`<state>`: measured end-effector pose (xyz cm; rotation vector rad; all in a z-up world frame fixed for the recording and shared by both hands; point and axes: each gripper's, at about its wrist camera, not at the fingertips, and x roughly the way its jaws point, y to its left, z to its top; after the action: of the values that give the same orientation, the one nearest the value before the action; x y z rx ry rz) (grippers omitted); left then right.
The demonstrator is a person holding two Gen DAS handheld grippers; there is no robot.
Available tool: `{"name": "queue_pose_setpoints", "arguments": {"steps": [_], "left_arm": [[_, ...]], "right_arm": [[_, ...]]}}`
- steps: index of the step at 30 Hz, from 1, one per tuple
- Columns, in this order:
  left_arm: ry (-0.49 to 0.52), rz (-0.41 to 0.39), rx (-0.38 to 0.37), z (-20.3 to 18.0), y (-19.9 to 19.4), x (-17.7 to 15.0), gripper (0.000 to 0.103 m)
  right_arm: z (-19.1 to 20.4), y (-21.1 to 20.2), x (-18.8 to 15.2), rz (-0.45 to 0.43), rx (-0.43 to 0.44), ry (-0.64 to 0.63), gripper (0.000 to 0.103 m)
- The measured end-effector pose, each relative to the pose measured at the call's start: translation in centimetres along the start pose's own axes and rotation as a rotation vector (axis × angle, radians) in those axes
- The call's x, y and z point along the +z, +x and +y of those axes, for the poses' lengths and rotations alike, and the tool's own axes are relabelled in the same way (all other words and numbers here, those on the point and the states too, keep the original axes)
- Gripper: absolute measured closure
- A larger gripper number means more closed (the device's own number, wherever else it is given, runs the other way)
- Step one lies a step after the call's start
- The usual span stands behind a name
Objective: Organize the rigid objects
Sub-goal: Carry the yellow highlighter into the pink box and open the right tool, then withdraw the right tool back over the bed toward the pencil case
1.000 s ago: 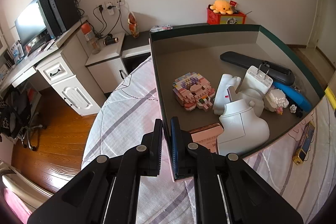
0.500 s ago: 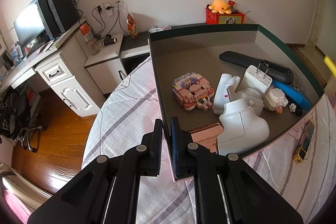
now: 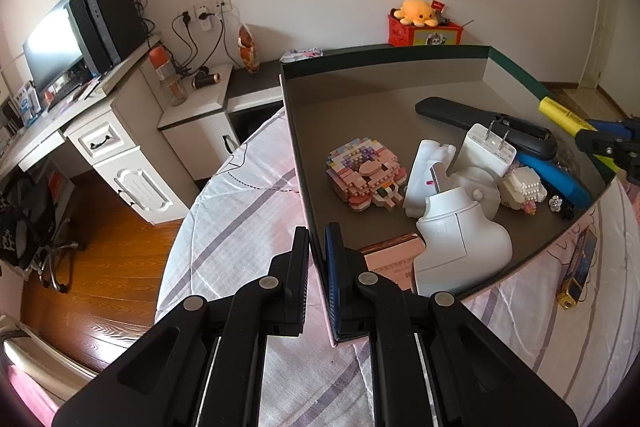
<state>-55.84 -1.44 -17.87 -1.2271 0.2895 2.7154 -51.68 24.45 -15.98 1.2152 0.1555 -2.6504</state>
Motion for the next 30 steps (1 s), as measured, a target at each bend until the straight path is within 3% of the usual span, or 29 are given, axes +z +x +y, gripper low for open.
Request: {"name": "queue_pose_setpoints", "arguments": {"steps": [10, 11, 13, 21, 23, 25, 30], "left_arm": [[0.008, -0.003, 0.0, -0.1, 0.0, 0.0, 0.095], [0.008, -0.002, -0.001, -0.1, 0.0, 0.0, 0.095], [0.009, -0.002, -0.001, -0.1, 0.0, 0.0, 0.095], [0.013, -0.001, -0.001, -0.1, 0.0, 0.0, 0.095], [0.017, 0.001, -0.002, -0.1, 0.0, 0.0, 0.095], [0.021, 0.001, -0.005, -0.1, 0.0, 0.0, 0.095], [0.031, 0.002, -0.01, 0.0, 0.0, 0.0, 0.095]], "right_arm": [[0.1, 0.6, -0.1, -0.026, 0.036, 0.0, 0.074], [0.0, 0.4, -0.1, -0.032, 0.036, 0.007, 0.072], [-0.3, -0.1, -0.1, -0.054, 0.027, 0.021, 0.059], [-0.6, -2.9, -0.2, -0.1, 0.021, 0.062, 0.057], [-0.8, -3.7, -0.6, -0.109, 0.011, 0.08, 0.052], [-0.9, -4.7, -1.5, -0.117, -0.011, 0.104, 0.041], [-1.3, -7.3, -4.8, -0.14, -0.048, 0.174, 0.038]]}}
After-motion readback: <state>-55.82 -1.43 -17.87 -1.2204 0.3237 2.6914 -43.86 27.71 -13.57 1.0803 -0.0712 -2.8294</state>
